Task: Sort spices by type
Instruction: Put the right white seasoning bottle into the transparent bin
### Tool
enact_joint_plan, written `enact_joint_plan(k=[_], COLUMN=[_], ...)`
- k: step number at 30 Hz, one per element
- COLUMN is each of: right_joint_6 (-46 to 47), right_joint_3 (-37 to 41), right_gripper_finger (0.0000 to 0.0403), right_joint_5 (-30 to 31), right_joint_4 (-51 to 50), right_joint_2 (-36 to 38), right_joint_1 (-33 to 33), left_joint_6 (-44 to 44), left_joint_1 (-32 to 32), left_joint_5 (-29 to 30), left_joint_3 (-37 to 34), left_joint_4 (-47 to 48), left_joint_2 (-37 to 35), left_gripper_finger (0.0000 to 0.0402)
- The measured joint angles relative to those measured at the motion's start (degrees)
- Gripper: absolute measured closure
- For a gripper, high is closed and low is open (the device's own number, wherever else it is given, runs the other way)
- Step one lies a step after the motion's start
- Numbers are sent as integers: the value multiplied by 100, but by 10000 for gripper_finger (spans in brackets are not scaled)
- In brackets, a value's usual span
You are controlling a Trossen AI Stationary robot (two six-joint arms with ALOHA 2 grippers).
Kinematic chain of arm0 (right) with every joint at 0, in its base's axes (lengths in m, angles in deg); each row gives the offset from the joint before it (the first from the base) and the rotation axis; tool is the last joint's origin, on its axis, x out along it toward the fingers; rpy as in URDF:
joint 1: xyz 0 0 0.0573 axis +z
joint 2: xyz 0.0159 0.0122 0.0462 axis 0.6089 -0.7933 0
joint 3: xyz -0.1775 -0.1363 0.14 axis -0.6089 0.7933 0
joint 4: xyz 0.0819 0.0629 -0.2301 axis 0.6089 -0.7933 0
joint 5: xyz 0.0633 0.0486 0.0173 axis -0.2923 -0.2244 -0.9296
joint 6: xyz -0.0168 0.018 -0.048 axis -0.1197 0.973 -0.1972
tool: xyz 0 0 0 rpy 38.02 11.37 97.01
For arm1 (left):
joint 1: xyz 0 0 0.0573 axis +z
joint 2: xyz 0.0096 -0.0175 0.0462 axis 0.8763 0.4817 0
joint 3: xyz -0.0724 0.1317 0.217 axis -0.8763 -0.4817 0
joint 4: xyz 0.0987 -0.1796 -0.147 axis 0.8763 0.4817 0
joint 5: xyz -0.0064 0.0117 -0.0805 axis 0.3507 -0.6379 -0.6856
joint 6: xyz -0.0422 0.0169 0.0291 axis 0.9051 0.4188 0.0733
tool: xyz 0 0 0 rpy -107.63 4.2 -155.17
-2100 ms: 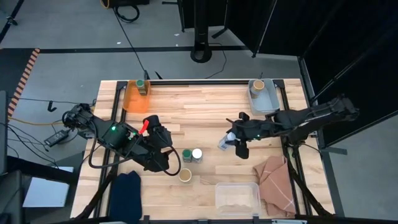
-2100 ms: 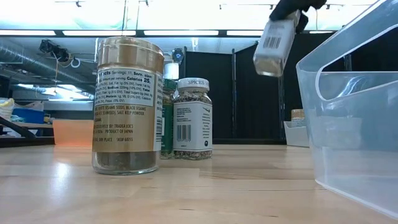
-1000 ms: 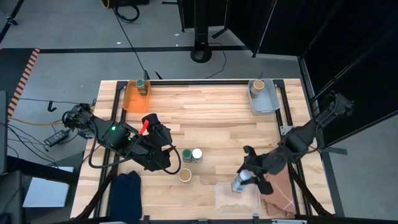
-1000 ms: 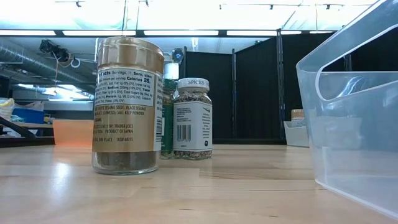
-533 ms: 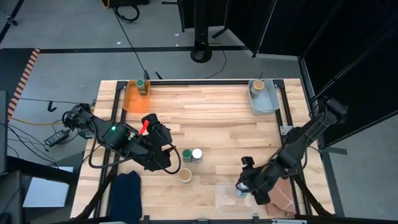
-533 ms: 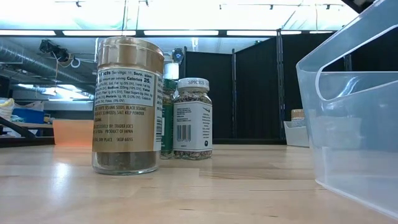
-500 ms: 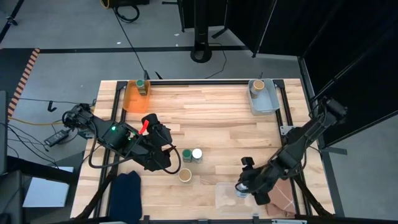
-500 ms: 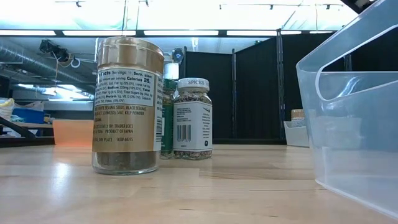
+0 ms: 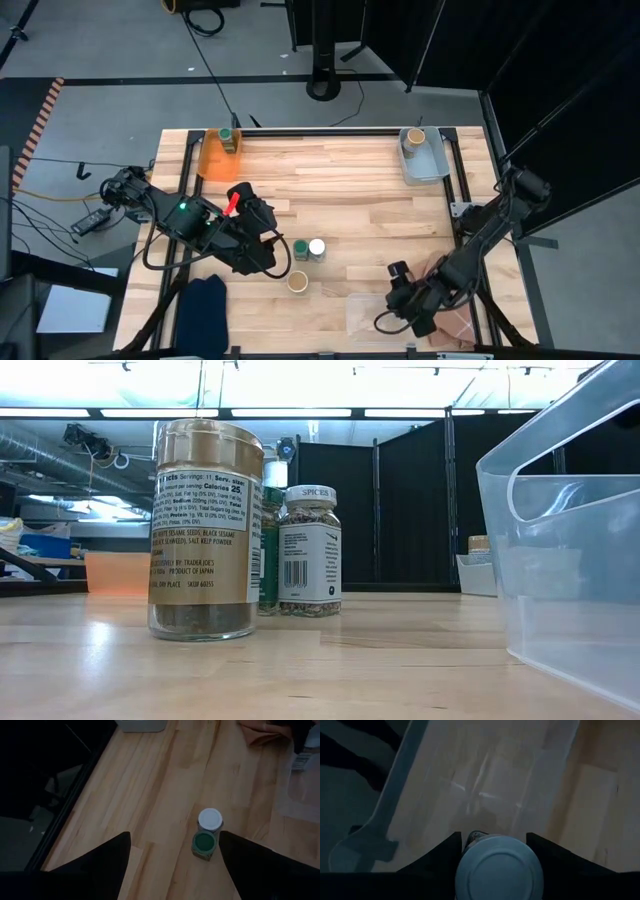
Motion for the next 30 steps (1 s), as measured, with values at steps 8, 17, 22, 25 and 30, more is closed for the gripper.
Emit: enact_joint_plan(k=[8,17,22,25,30], right_joint_6=[-120,-146,-149,-150,-102], right_joint_3=[-8,3,3,3,7], right_gripper_finger=[192,192,177,162,148], right_joint_5=[435,676,696,675,425], right_joint_4=[-73,-268,-295,-307,-293], right_joint_2=[-50,-47,-47,-47,-47], right_joint_1=[99,110,110,110,107], left_joint_6=[59,146,148,148,148], left_joint_1=[0,0,0,0,0], left_joint_5=[122,332,364,377,379], left_joint_3=[0,0,0,0,0], left_joint_4=[-1,-1,-1,-1,-1], left_joint_2=[0,0,0,0,0], left_gripper_finger=[92,92,92,92,92])
